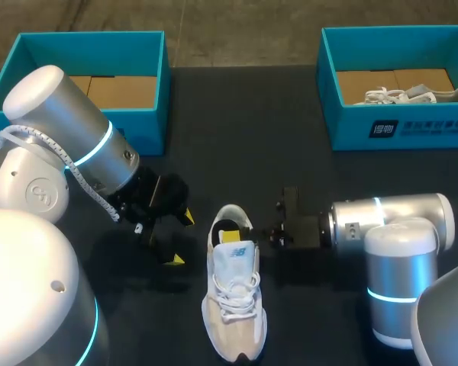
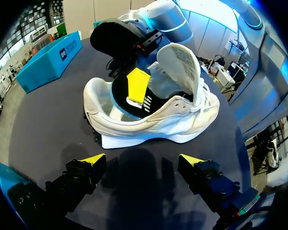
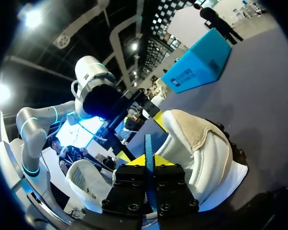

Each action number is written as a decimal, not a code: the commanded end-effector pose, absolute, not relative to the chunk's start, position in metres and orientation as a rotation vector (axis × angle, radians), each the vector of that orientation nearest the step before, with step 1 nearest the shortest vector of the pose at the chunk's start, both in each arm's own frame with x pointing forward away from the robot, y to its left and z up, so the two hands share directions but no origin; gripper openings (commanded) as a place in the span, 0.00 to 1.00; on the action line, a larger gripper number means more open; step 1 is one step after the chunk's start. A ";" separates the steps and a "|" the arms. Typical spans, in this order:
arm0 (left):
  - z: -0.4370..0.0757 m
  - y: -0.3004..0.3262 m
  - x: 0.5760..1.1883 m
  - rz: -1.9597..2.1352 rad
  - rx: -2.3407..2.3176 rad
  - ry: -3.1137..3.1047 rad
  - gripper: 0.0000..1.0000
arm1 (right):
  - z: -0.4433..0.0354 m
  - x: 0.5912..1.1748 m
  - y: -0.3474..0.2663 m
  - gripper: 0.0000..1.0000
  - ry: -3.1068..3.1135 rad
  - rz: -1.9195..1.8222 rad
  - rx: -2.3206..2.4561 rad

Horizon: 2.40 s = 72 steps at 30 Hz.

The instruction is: Take the shoe out of the shoebox, open the shoe tongue, remove and reinsert the insole, then place the shoe into the shoebox

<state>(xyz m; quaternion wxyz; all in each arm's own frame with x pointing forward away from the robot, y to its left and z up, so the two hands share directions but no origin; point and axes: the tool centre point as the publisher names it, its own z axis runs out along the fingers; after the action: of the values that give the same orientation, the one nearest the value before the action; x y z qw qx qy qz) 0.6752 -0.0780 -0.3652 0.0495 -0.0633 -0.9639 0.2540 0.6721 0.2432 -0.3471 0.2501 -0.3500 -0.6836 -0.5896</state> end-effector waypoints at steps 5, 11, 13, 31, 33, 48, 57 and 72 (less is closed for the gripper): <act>-0.366 -0.078 0.674 0.772 -0.191 -2.939 1.00 | -0.338 0.677 0.248 0.44 -1.893 -1.605 -0.933; -0.366 -0.078 0.674 0.772 -0.191 -2.939 1.00 | -0.331 0.680 0.249 0.47 -1.926 -1.614 -0.909; -0.366 -0.078 0.674 0.772 -0.191 -2.939 1.00 | -0.329 0.679 0.249 0.47 -1.935 -1.619 -0.900; -0.366 -0.078 0.674 0.772 -0.191 -2.939 1.00 | -0.307 0.679 0.244 0.49 -2.017 -1.673 -0.849; -0.366 -0.078 0.674 0.772 -0.191 -2.939 1.00 | -0.306 0.680 0.244 0.49 -2.022 -1.676 -0.845; -0.366 -0.078 0.674 0.772 -0.191 -2.939 1.00 | -0.298 0.691 0.242 0.49 -2.065 -1.694 -0.838; -0.366 -0.078 0.674 0.772 -0.191 -2.939 1.00 | -0.288 0.698 0.239 0.49 -2.103 -1.704 -0.818; -0.366 -0.078 0.674 0.772 -0.191 -2.939 1.00 | -0.284 0.697 0.230 0.23 -2.172 -1.677 -0.841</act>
<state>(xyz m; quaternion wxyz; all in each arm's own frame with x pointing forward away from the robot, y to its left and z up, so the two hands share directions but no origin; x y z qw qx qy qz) 0.6752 -0.0780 -0.3652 0.0495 -0.0633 -0.9639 0.2540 0.6985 0.2317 -0.2892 0.1362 -0.2882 -0.7443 -0.5868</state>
